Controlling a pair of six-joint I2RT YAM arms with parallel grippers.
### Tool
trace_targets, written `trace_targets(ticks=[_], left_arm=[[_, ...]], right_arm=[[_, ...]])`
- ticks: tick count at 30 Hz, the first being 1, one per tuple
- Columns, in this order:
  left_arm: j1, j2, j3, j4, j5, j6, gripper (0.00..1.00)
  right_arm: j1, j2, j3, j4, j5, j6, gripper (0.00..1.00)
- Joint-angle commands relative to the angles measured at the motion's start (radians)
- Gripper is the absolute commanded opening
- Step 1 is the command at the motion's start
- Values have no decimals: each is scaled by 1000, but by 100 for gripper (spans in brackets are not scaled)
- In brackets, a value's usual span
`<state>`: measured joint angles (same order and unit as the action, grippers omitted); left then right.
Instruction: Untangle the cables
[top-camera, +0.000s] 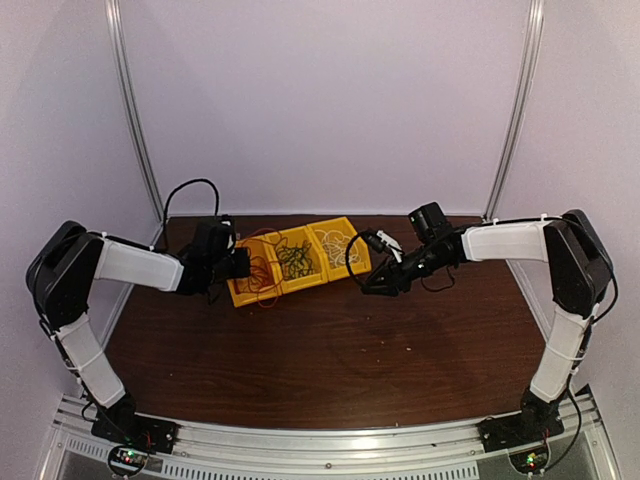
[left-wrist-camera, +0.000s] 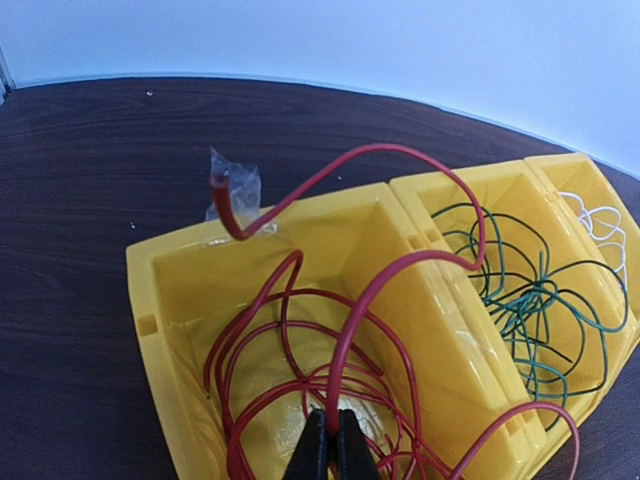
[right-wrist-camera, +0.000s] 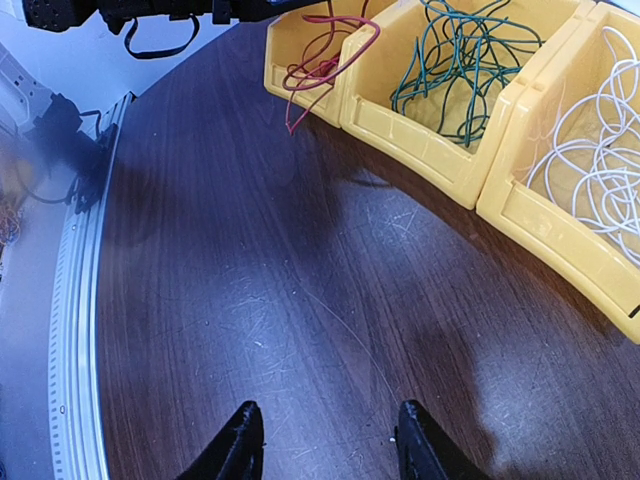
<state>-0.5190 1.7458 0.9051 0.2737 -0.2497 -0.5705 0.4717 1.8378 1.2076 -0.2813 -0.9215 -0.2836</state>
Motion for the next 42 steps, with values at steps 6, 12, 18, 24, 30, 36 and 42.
trace_targets(ticks=[6, 12, 18, 24, 30, 36, 42], left_arm=[[2, -156, 89, 53, -8, 136, 0], [2, -218, 196, -35, 55, 212, 0], [2, -246, 291, -139, 160, 309, 0], [2, -271, 389, -209, 328, 359, 0], [2, -276, 477, -332, 432, 371, 0], [2, -278, 525, -418, 476, 390, 0], [2, -282, 531, -440, 486, 395, 0]], right_arm=[[5, 9, 33, -11, -20, -5, 48], [6, -91, 11, 21, 26, -52, 60], [11, -121, 213, 17, 142, -143, 76], [13, 80, 488, 194, 86, 43, 79], [60, 236, 675, 238, 30, 135, 79], [97, 311, 782, 225, 70, 129, 78], [102, 364, 843, 236, 60, 154, 74]])
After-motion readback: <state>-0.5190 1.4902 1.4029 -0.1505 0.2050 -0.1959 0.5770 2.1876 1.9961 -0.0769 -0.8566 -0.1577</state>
